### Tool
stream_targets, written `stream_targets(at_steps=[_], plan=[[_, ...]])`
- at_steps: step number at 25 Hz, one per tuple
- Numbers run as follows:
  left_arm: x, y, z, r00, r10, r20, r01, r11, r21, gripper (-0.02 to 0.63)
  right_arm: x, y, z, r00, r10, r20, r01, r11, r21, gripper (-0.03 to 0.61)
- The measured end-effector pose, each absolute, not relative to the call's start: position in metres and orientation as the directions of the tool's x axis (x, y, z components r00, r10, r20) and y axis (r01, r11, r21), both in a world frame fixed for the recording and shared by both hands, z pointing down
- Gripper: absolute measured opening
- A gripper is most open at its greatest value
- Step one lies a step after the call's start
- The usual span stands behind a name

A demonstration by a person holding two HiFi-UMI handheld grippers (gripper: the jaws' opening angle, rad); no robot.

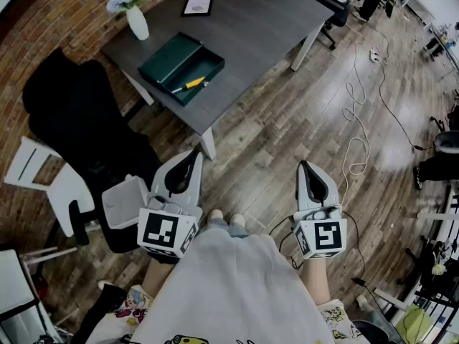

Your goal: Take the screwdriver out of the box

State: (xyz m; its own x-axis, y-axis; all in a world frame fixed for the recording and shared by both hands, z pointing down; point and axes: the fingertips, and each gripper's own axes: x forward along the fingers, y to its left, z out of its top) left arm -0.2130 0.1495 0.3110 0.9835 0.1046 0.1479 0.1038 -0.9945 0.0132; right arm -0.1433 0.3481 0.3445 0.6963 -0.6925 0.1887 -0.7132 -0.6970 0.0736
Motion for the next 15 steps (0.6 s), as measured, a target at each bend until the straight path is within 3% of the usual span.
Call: stream_targets(at_steps=[11, 15], plan=[[-0.222, 0.173, 0.314, 0.986, 0.089, 0.143, 0.088, -0.996, 0.009, 0.015, -0.149, 0.378, 0.343, 0.692, -0.704, 0.160, -0.717, -0.695, 0.042, 0.000], [-0.227, 0.184, 0.311, 0.986, 0.083, 0.142, 0.083, -0.996, 0.007, 0.034, -0.154, 0.387, 0.339, 0.679, -0.720, 0.145, -0.730, -0.682, 0.033, 0.049]])
